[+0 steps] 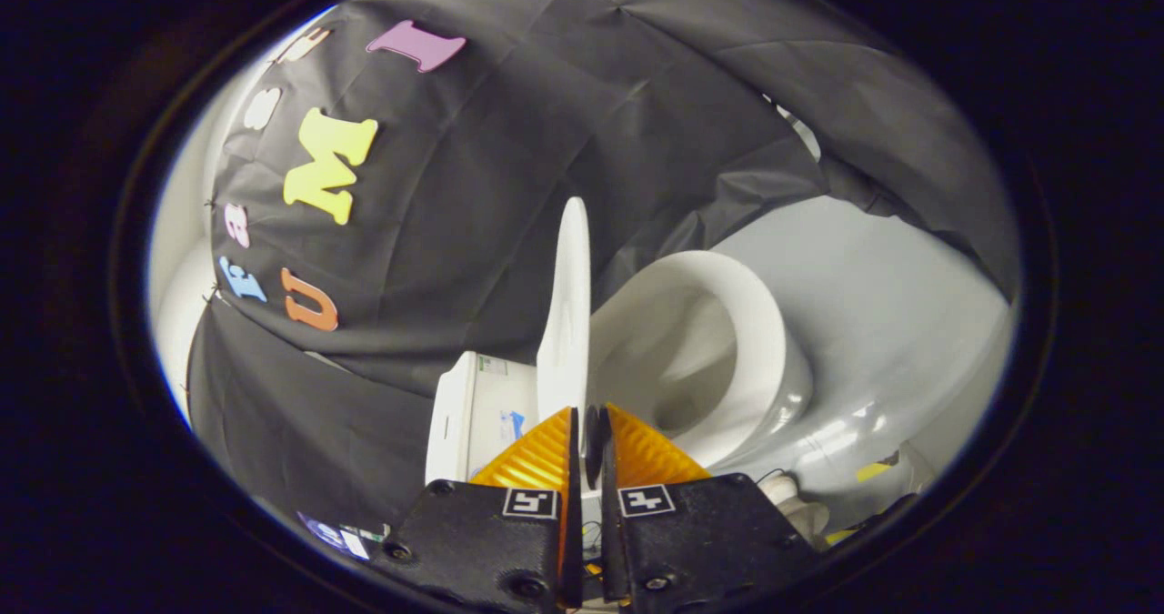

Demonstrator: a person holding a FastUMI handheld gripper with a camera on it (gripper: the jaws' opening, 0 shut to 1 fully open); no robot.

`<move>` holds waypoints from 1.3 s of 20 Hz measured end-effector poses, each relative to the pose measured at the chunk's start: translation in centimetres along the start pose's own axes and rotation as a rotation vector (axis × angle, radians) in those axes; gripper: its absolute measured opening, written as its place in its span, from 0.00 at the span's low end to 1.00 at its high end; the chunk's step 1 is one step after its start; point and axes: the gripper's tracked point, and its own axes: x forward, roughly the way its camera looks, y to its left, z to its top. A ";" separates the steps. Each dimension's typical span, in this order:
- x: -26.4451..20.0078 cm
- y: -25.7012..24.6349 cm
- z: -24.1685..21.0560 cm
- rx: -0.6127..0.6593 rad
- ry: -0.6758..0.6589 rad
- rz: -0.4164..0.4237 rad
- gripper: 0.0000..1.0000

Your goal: Open the toilet lid.

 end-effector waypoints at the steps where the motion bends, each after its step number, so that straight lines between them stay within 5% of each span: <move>1: 0.0 0.5 0.0 -0.008 0.001 0.002 0.11; 26: 0.4 10.0 -1.5 -0.178 0.009 -0.032 0.11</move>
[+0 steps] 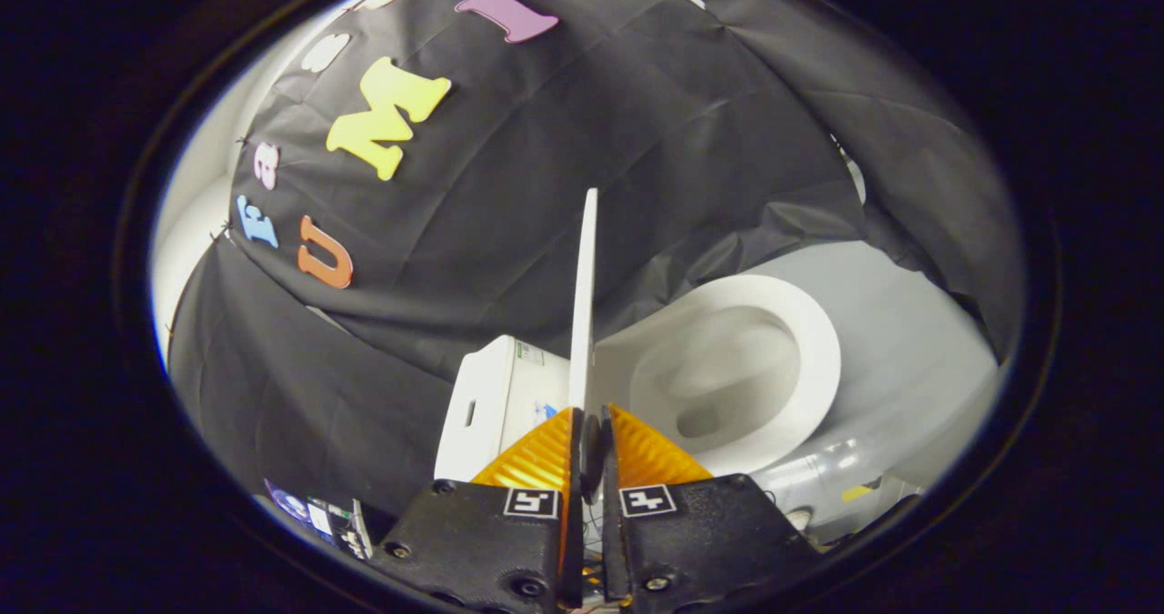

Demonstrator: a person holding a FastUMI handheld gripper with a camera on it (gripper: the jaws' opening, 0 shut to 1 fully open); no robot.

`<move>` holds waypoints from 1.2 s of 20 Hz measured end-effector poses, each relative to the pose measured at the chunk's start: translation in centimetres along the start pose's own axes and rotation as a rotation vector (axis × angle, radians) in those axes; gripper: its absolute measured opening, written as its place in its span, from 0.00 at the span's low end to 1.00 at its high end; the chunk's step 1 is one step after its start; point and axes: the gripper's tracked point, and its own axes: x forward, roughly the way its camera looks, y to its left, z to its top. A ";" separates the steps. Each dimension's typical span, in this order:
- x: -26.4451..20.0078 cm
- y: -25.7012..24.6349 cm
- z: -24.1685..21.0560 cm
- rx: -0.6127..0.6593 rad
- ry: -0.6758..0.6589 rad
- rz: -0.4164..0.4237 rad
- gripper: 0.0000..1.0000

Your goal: Open the toilet lid.

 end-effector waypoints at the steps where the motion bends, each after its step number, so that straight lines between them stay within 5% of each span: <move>1: 0.0 0.3 0.0 -0.005 0.000 -0.001 0.12; 24: 1.7 11.9 -1.7 -0.175 -0.018 -0.101 0.17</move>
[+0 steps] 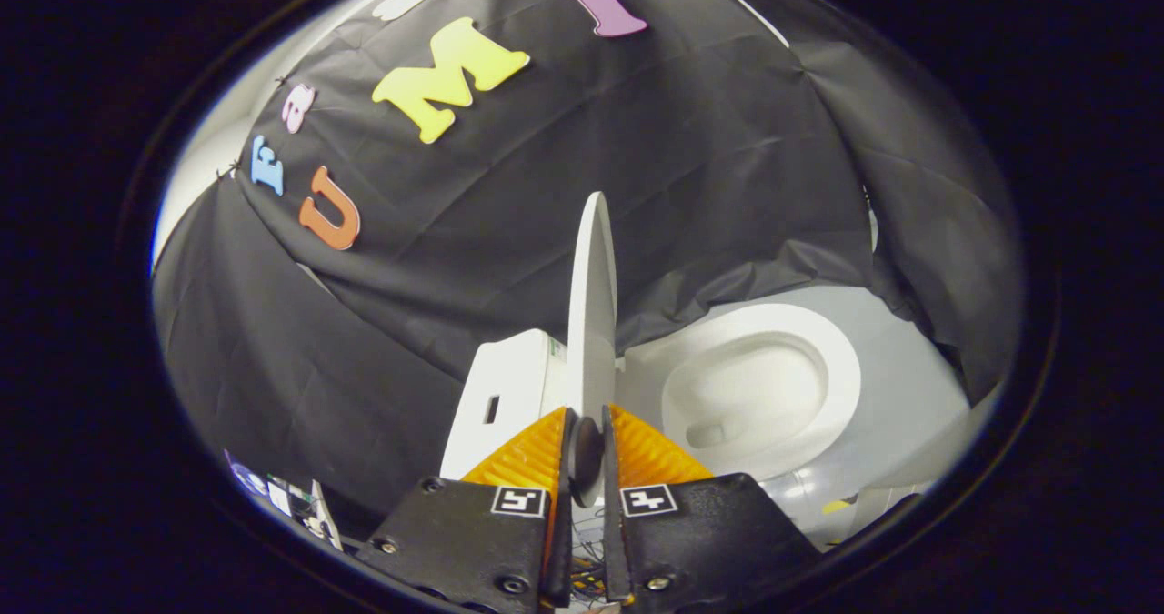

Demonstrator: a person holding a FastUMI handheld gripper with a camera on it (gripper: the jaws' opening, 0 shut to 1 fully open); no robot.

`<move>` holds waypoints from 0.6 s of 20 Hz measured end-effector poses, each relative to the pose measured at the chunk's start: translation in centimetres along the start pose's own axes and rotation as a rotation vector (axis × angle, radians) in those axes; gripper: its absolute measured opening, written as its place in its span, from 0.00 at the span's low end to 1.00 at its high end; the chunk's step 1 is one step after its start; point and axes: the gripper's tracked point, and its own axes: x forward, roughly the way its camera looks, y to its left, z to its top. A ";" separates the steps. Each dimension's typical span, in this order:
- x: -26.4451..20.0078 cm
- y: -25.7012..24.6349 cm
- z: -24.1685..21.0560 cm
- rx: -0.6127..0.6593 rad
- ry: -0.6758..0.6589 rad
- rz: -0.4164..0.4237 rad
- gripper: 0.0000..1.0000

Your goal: Open the toilet lid.

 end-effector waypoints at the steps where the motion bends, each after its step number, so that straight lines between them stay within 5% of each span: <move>1: 0.0 0.6 -0.1 -0.012 0.002 -0.006 0.17; 12: 1.8 9.3 -1.8 -0.193 0.000 -0.025 0.17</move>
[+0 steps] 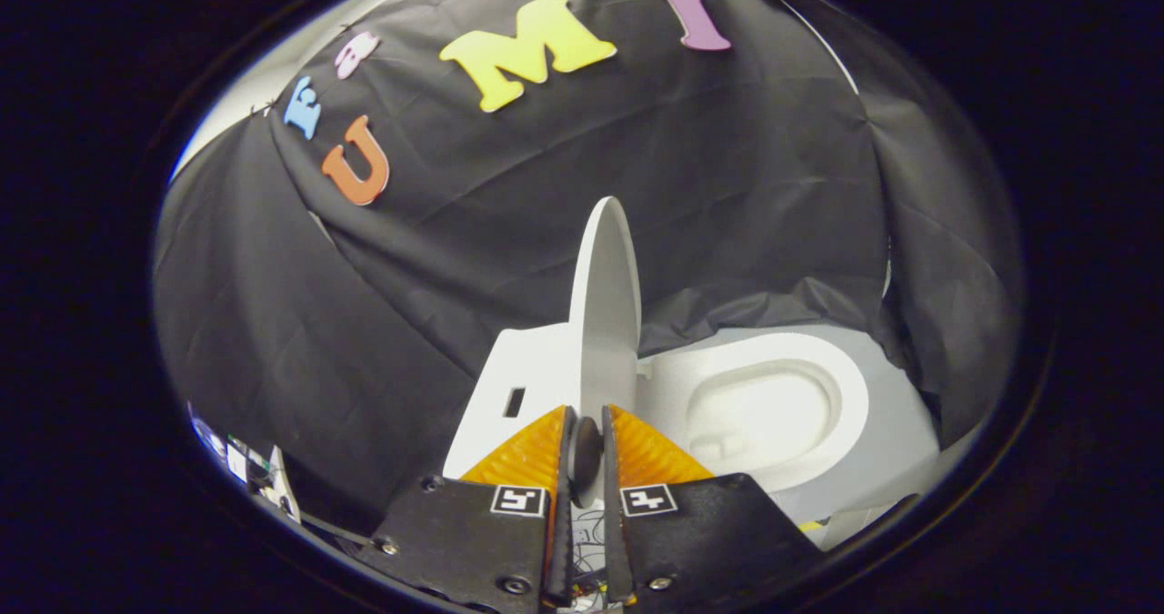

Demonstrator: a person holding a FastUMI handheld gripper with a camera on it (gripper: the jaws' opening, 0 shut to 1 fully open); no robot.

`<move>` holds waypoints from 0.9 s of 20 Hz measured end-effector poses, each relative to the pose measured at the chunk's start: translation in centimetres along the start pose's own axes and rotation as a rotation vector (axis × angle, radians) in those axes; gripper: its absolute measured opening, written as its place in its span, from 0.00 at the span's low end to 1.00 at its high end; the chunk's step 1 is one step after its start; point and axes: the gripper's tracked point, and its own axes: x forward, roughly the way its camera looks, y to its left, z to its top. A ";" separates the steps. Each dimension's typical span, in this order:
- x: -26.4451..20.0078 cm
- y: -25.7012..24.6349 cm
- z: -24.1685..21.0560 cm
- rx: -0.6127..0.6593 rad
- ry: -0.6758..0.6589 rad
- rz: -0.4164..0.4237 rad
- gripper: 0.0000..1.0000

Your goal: Open the toilet lid.

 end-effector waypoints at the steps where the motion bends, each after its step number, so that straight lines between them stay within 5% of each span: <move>1: 0.1 0.7 -0.1 -0.012 -0.001 0.004 0.17; 18: 6.8 15.2 -4.8 -0.277 0.069 -0.024 0.17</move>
